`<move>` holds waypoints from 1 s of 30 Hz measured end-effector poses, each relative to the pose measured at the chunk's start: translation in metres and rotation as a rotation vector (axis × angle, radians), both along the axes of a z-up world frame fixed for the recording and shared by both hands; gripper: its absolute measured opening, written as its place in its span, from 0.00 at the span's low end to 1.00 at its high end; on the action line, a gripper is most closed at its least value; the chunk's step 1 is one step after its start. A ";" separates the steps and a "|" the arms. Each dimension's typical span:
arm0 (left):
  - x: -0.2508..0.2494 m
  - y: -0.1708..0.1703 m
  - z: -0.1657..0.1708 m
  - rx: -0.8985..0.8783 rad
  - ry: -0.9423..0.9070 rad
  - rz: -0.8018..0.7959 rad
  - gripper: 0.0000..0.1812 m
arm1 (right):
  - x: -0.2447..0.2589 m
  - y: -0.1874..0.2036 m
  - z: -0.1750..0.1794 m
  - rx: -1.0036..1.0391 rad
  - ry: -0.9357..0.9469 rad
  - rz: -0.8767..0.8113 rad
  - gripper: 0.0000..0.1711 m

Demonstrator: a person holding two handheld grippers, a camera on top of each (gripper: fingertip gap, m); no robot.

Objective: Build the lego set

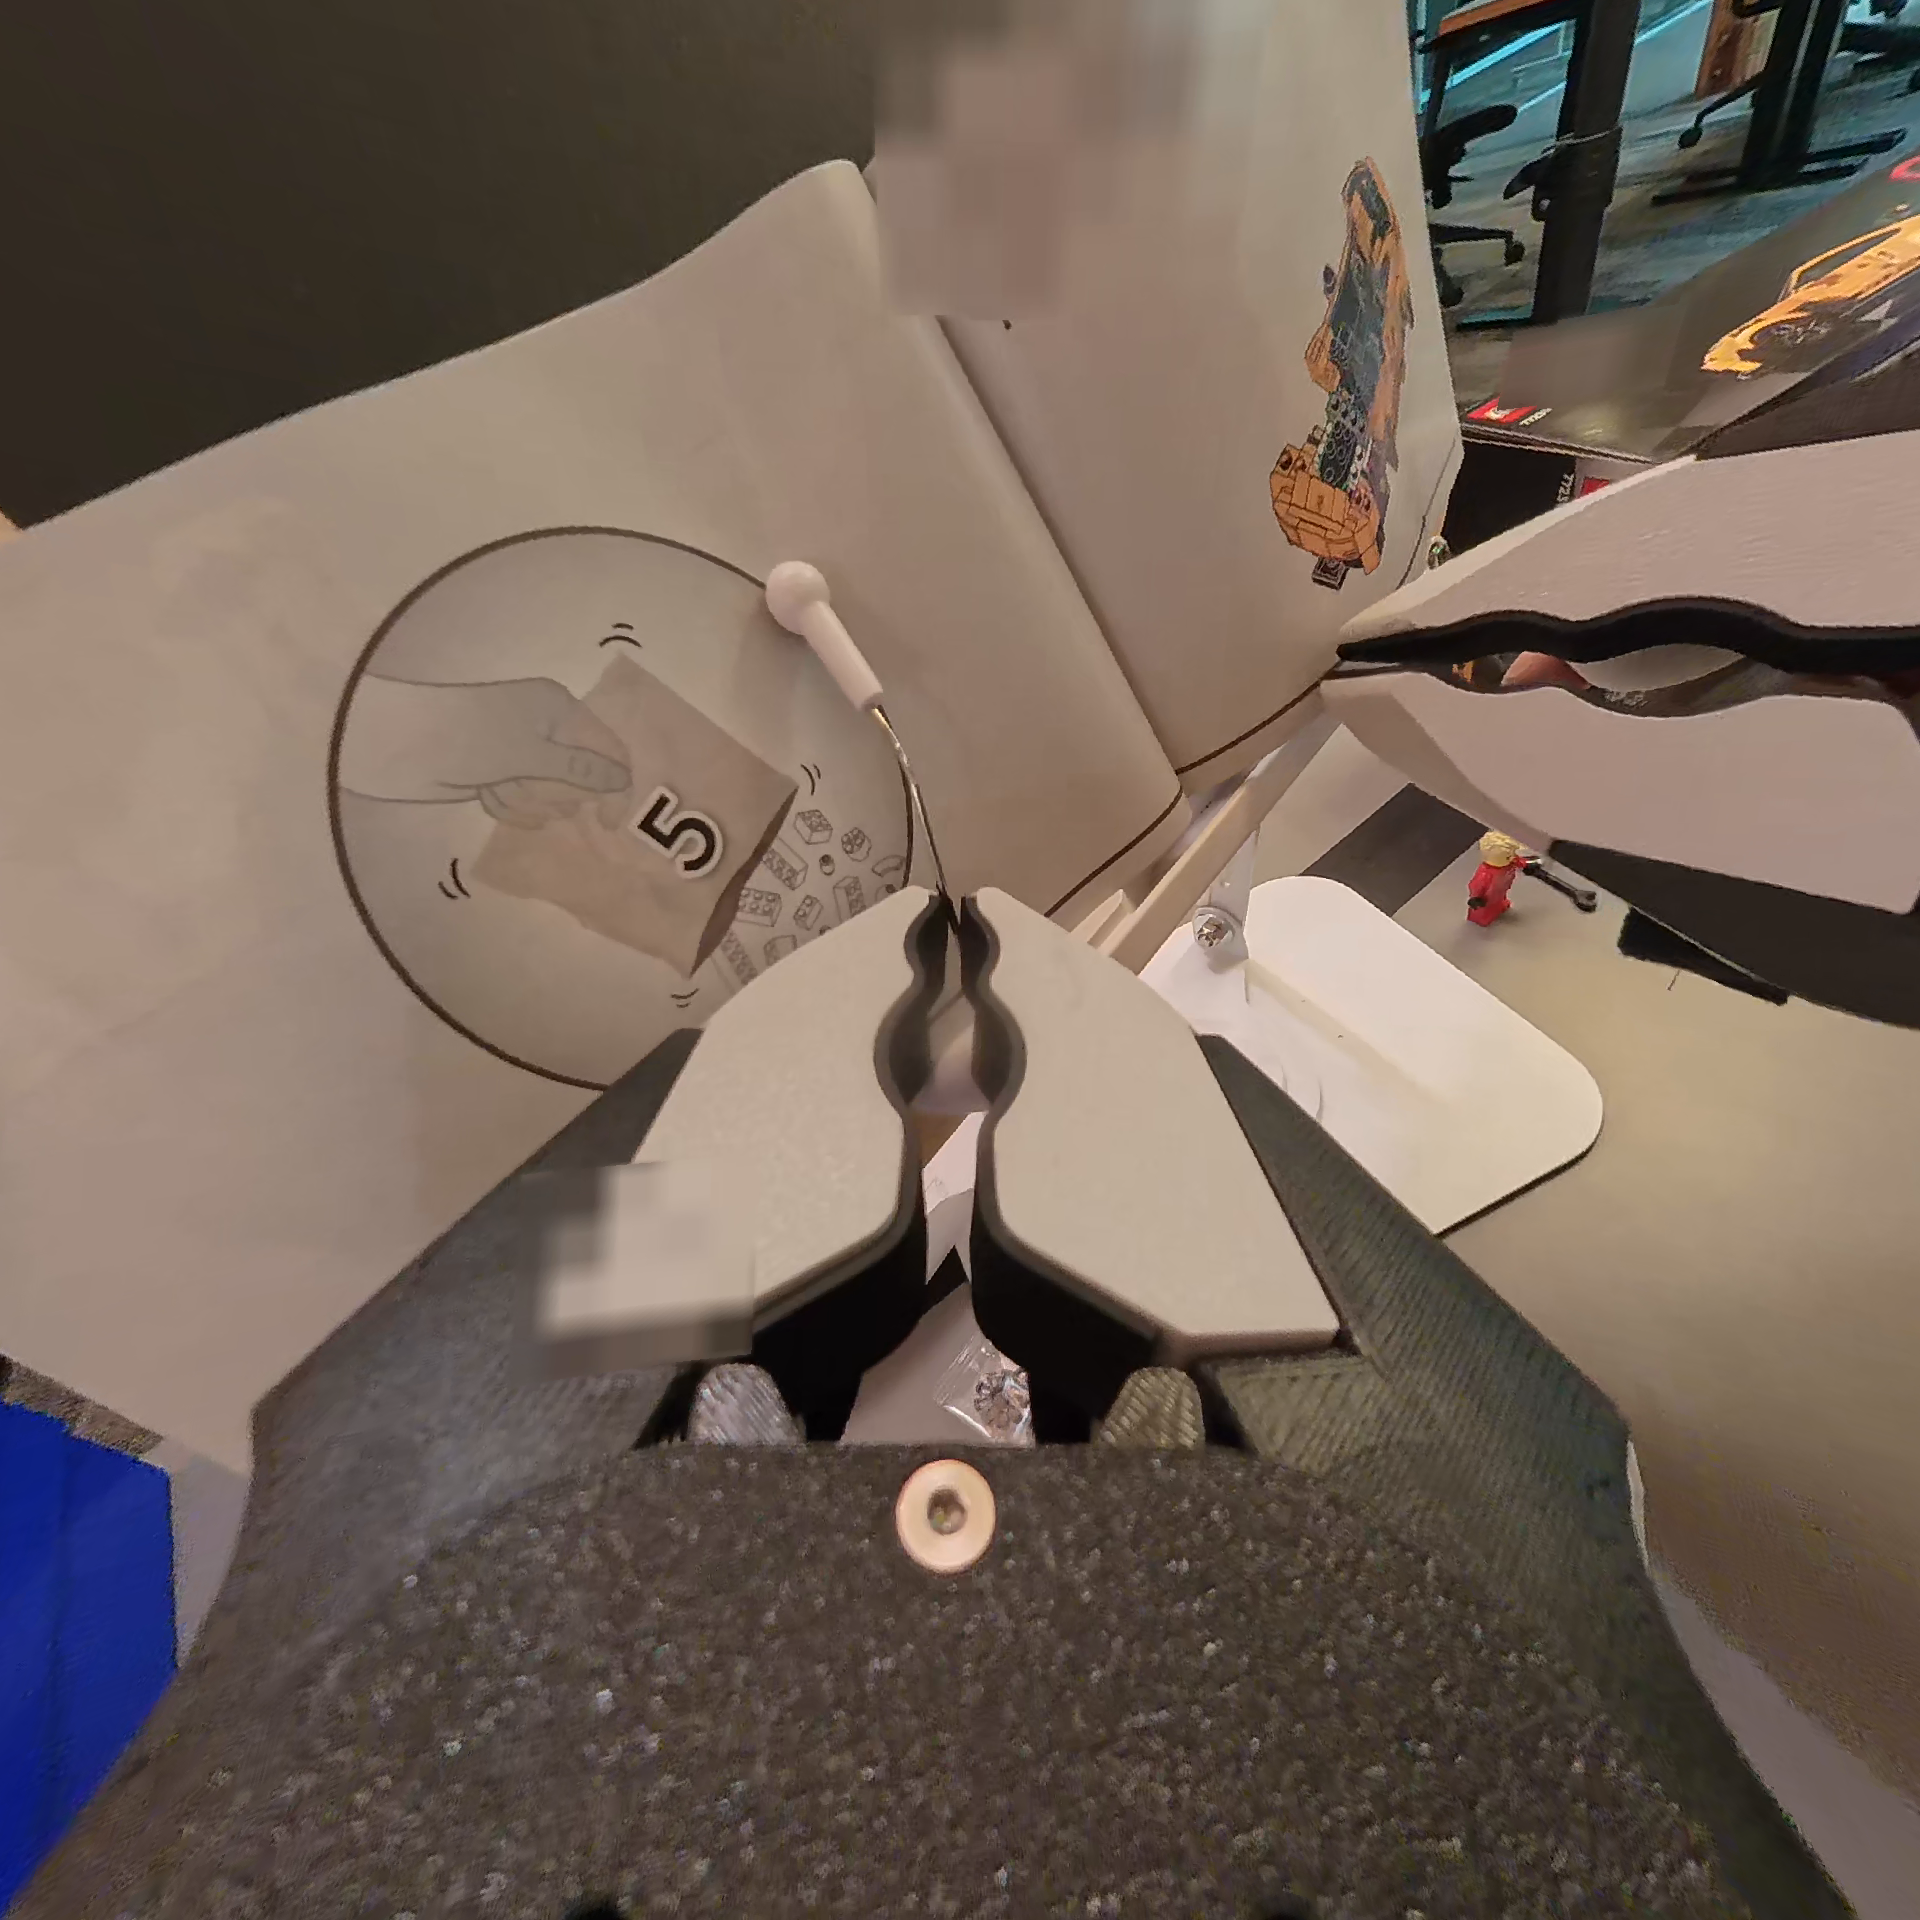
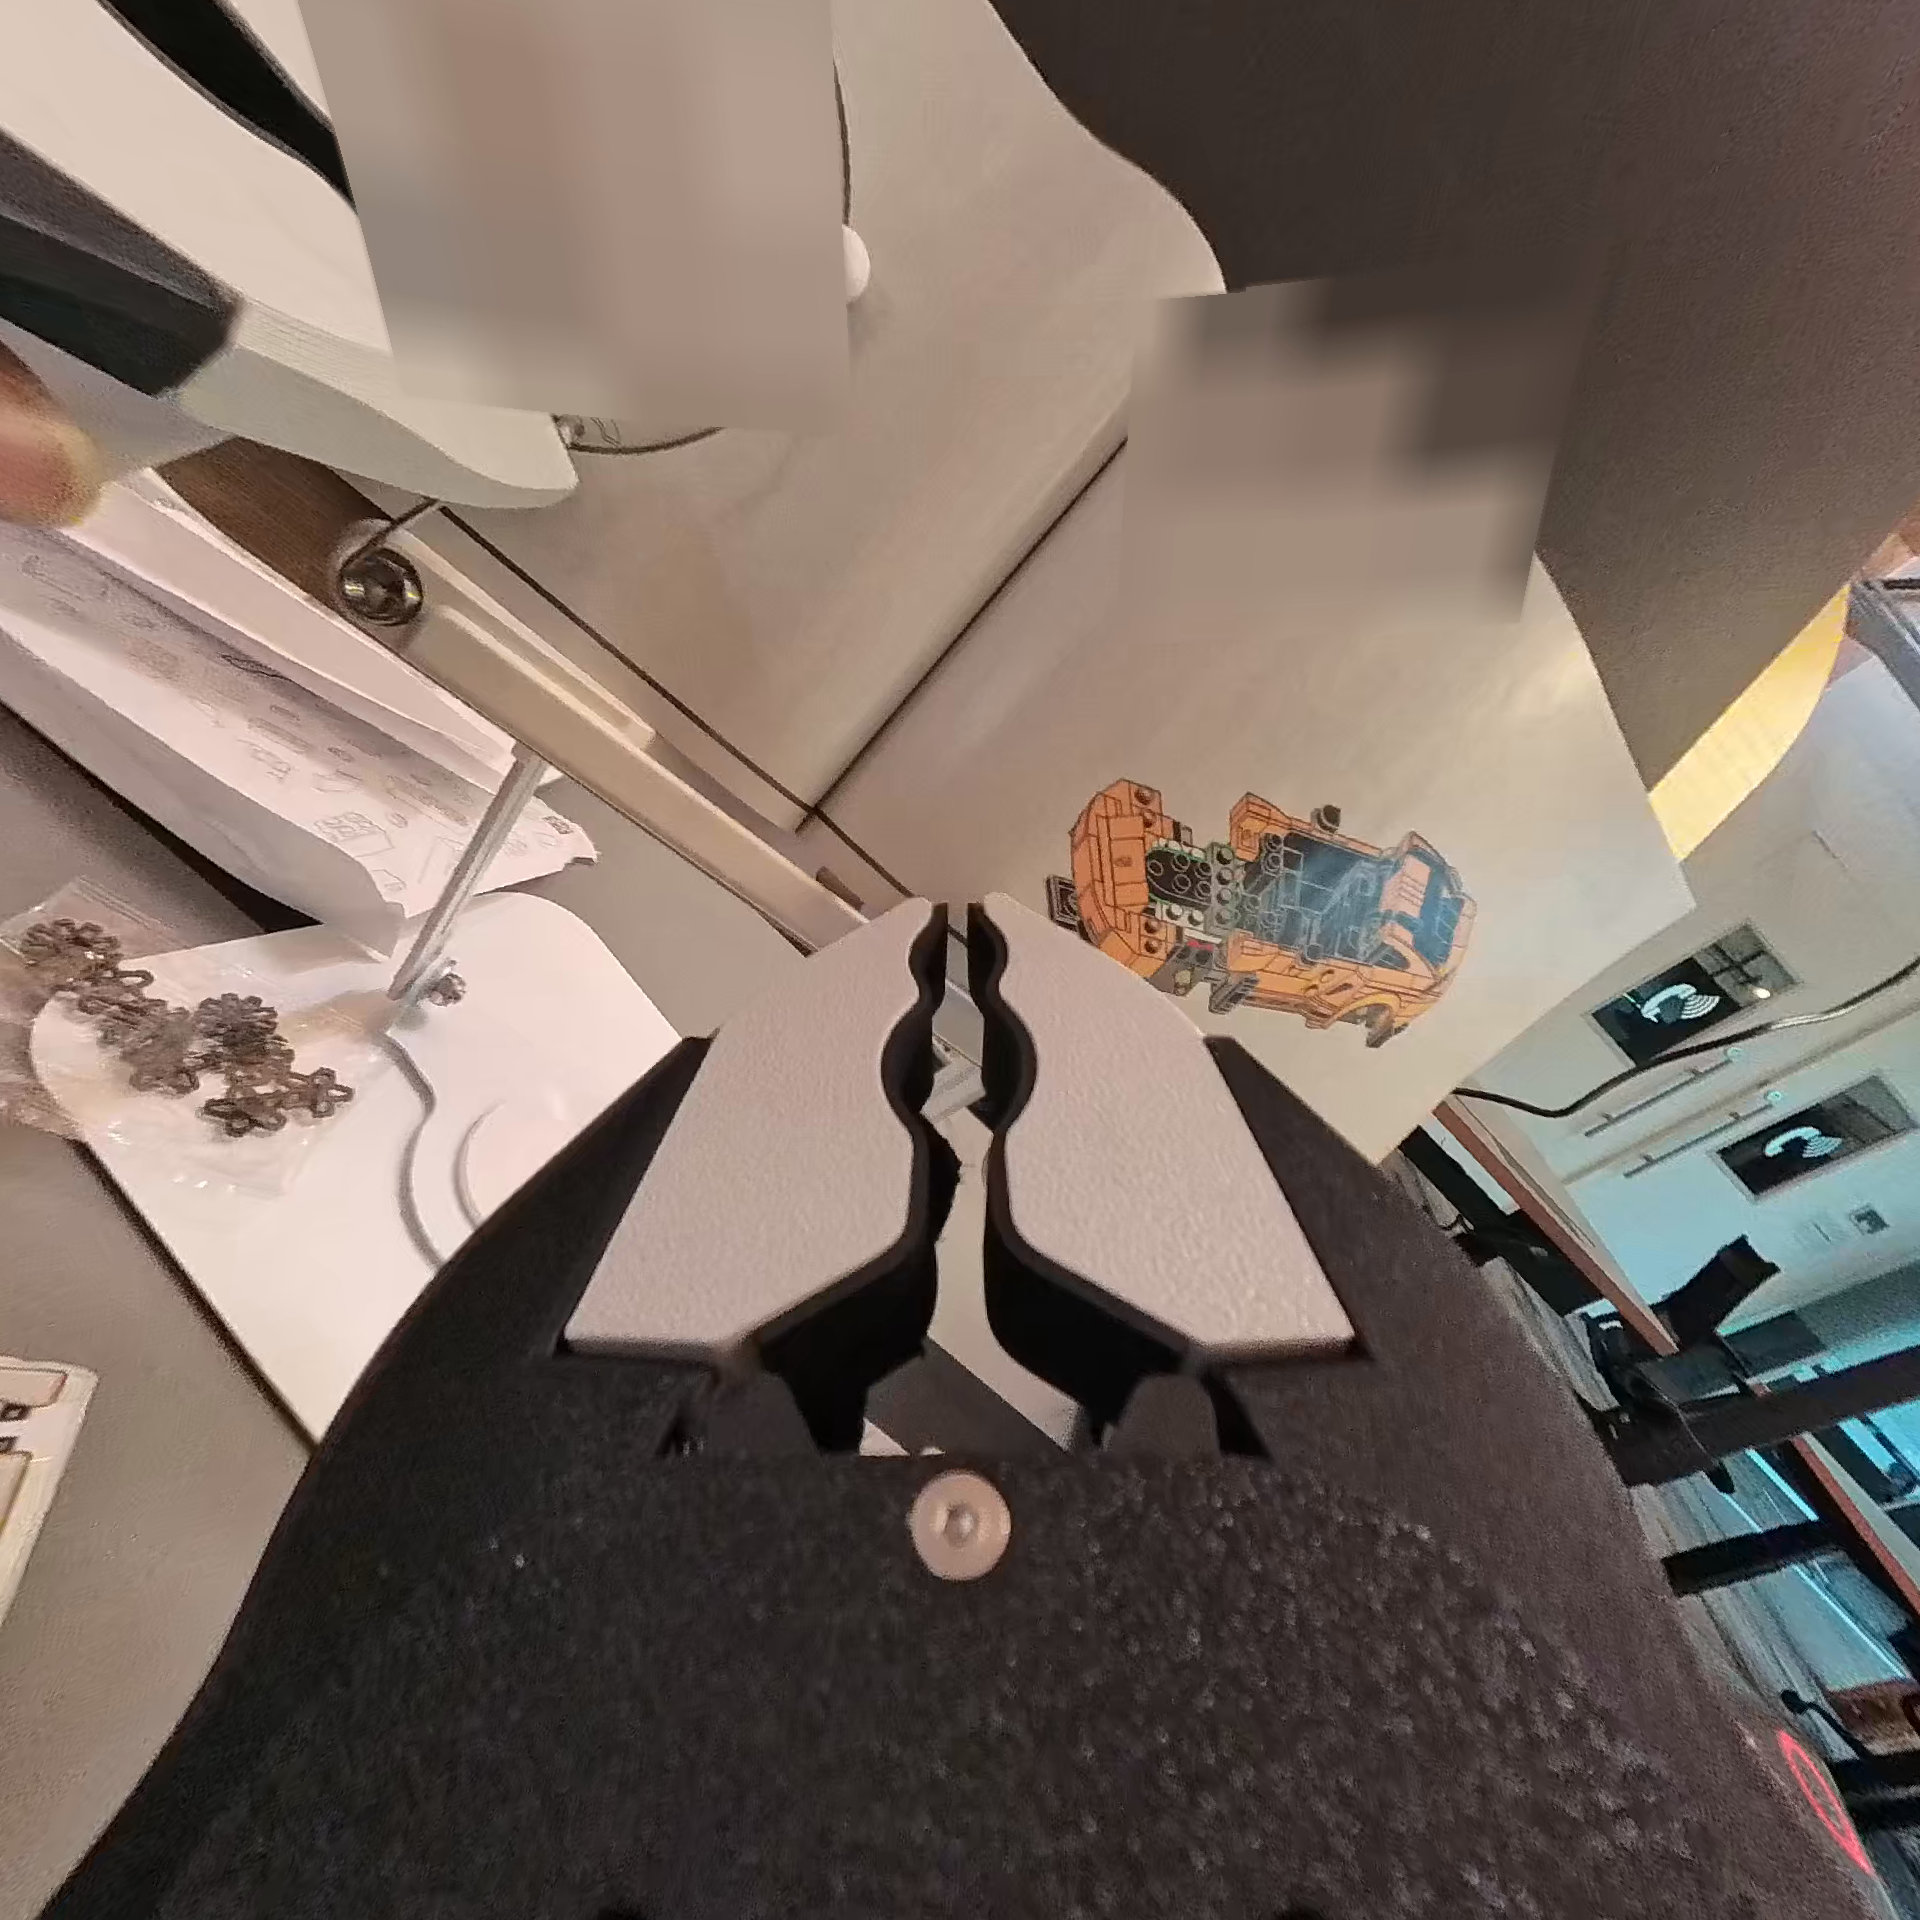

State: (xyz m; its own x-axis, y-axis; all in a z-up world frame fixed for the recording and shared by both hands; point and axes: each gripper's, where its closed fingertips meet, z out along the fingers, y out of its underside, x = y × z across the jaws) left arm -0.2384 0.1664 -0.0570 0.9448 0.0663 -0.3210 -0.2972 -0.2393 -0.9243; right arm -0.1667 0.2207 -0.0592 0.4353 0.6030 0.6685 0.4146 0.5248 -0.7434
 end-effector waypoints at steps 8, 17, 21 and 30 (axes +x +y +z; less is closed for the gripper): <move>0.000 0.001 0.001 0.016 -0.030 -0.012 0.01 | -0.013 -0.023 0.001 0.009 -0.010 0.056 0.02; -0.005 -0.010 0.002 0.141 -0.163 0.036 0.01 | -0.058 -0.039 0.041 0.076 -0.013 0.166 0.08; -0.012 -0.022 -0.001 0.257 -0.385 0.034 0.01 | -0.058 -0.020 0.033 0.100 -0.070 0.112 0.09; -0.013 -0.036 -0.016 0.355 -0.825 -0.030 0.02 | -0.051 -0.017 0.027 0.091 -0.008 0.133 0.09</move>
